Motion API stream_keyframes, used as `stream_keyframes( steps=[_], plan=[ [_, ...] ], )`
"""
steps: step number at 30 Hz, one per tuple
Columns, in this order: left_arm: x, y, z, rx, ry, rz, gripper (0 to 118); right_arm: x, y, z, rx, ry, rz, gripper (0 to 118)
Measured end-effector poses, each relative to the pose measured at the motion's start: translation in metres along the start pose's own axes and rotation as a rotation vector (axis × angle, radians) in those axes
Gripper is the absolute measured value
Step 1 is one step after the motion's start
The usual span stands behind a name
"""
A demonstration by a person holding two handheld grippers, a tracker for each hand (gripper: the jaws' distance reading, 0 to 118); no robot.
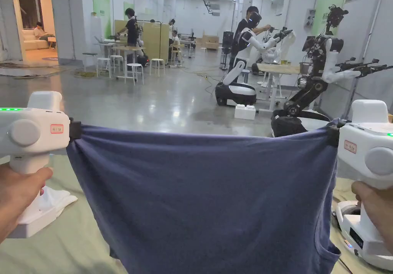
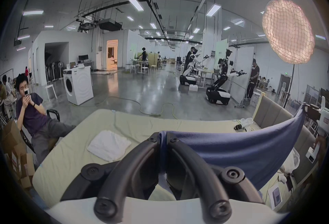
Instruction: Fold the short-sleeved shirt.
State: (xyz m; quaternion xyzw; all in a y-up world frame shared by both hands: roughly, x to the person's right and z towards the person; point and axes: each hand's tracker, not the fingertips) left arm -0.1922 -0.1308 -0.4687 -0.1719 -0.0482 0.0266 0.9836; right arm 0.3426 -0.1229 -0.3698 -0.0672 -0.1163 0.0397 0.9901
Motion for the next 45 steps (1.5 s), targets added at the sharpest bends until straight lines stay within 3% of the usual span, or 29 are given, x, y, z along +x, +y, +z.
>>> stream_keyframes(
  steps=[6,14,21,27,33,41,45],
  plan=[
    [-0.005,0.05,-0.025,0.025,0.005,-0.061,7,-0.005,0.041,-0.018,0.047,-0.025,0.017,4],
    [-0.009,0.107,-0.046,0.072,0.01,-0.03,7,-0.011,0.083,-0.048,0.089,-0.038,0.012,4],
    [-0.001,0.12,-0.062,0.084,0.028,-0.076,7,-0.012,0.082,-0.059,0.1,-0.05,0.033,4],
    [-0.005,0.079,-0.079,0.05,0.027,-0.072,7,-0.011,0.041,-0.056,0.068,-0.035,0.021,4],
    [-0.012,-0.005,-0.077,-0.038,-0.002,-0.029,7,-0.011,-0.025,-0.037,-0.023,-0.022,0.027,4],
    [-0.029,-0.123,-0.021,-0.094,-0.068,0.088,7,0.005,-0.12,0.013,-0.131,-0.007,0.029,4],
    [-0.032,-0.159,0.022,-0.09,-0.075,0.083,7,0.009,-0.151,0.054,-0.161,-0.002,0.045,4]
  ],
)
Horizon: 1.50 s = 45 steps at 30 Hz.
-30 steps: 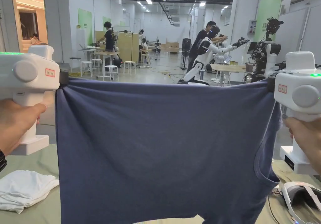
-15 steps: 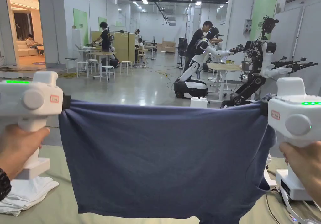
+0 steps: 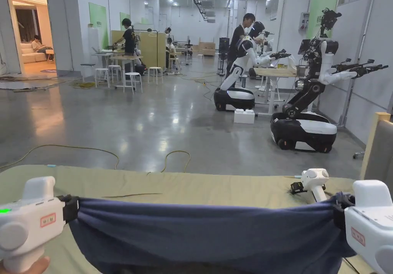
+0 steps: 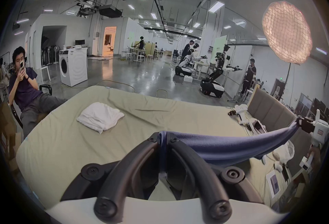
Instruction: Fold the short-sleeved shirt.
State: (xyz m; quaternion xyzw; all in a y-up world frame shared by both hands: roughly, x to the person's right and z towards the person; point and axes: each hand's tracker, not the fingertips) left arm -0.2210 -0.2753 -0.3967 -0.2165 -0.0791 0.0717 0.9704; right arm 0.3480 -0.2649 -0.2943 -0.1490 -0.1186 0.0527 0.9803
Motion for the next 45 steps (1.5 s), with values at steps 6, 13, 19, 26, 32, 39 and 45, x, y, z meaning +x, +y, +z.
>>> stream_keyframes(
  steps=[6,13,19,26,32,39,45],
  plan=[
    [-0.007,-0.058,0.051,-0.068,-0.004,-0.049,7,-0.001,-0.052,0.06,-0.073,0.008,0.032,4],
    [-0.017,-0.134,0.096,-0.181,0.023,-0.074,7,-0.004,-0.118,0.113,-0.207,0.015,0.031,4],
    [-0.031,-0.206,0.094,-0.344,0.059,-0.133,7,-0.013,-0.182,0.13,-0.402,0.017,0.055,4],
    [-0.035,-0.265,0.073,-0.538,0.061,-0.156,7,-0.02,-0.253,0.124,-0.623,0.026,0.039,4],
    [-0.034,-0.283,0.058,-0.617,0.082,-0.189,7,-0.028,-0.286,0.114,-0.738,0.03,0.048,8],
    [-0.021,-0.259,0.072,-0.54,0.097,-0.191,40,-0.039,-0.246,0.13,-0.627,-0.015,0.087,67],
    [-0.003,-0.216,0.064,-0.344,0.074,-0.116,41,-0.058,-0.189,0.119,-0.389,-0.002,0.014,67]
  ],
)
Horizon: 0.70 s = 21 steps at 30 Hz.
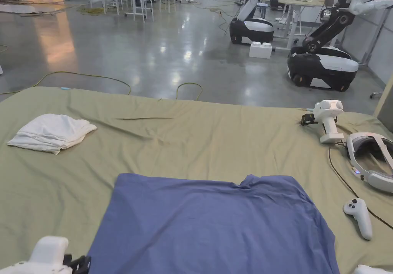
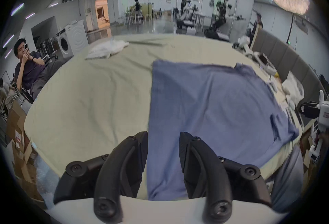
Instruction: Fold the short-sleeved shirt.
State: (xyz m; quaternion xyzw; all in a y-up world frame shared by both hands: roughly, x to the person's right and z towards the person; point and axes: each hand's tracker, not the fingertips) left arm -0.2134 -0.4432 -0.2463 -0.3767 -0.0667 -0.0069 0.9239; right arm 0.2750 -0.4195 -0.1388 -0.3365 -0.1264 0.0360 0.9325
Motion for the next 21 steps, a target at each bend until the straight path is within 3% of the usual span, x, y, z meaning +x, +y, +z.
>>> stream_keyframes(
  steps=[9,13,14,15,17,21],
  plan=[
    [0.047,0.058,0.018,0.306,0.003,-0.004,38,-0.042,0.065,-0.005,0.377,0.065,-0.106,59],
    [0.064,0.075,0.031,0.418,-0.006,-0.017,26,-0.055,0.082,0.001,0.495,0.056,-0.147,38],
    [0.069,0.079,0.035,0.442,0.003,-0.019,18,-0.058,0.086,0.002,0.507,0.036,-0.149,16],
    [0.072,0.081,0.039,0.472,0.003,-0.02,12,-0.06,0.088,0.003,0.526,0.01,-0.157,10],
    [0.075,0.084,0.045,0.525,0.003,-0.03,3,-0.06,0.091,0.005,0.565,0.038,-0.173,0],
    [0.079,0.09,0.052,0.565,-0.006,-0.028,0,-0.065,0.092,0.008,0.609,0.014,-0.142,0]
  ],
)
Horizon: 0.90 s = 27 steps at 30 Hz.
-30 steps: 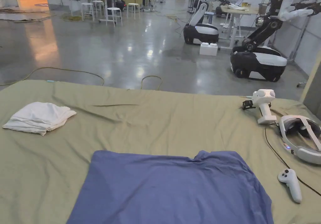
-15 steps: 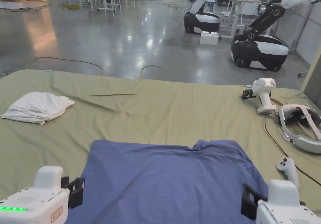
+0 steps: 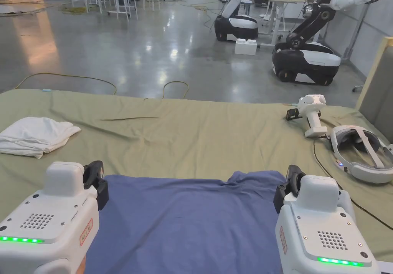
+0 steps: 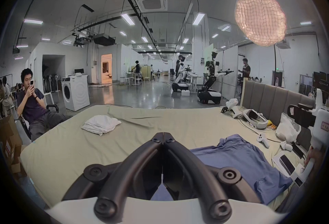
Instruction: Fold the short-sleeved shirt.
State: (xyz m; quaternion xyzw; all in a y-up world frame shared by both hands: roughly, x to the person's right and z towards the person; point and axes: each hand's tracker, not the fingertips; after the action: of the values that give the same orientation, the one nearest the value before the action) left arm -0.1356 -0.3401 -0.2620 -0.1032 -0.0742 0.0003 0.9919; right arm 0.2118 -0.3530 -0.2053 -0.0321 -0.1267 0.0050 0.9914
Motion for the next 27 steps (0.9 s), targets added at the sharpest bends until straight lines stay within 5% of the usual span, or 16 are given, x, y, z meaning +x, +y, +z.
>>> stream_keyframes(
  steps=[5,18,22,25,27],
  plan=[
    [-0.013,-0.002,-0.001,-0.068,-0.003,0.005,0,-0.001,0.003,0.001,0.005,0.013,0.004,0],
    [-0.096,-0.101,0.025,-0.738,-0.004,0.036,2,-0.005,-0.024,-0.005,-0.118,0.069,0.042,0],
    [-0.109,-0.127,0.032,-0.863,-0.01,0.09,17,-0.01,-0.033,-0.008,-0.153,0.081,0.051,0],
    [-0.116,-0.141,0.032,-0.918,0.005,0.158,52,-0.012,-0.036,-0.008,-0.171,0.09,0.059,0],
    [-0.118,-0.146,0.03,-0.921,0.023,0.158,61,-0.013,-0.038,-0.008,-0.178,0.093,0.065,0]
  ],
)
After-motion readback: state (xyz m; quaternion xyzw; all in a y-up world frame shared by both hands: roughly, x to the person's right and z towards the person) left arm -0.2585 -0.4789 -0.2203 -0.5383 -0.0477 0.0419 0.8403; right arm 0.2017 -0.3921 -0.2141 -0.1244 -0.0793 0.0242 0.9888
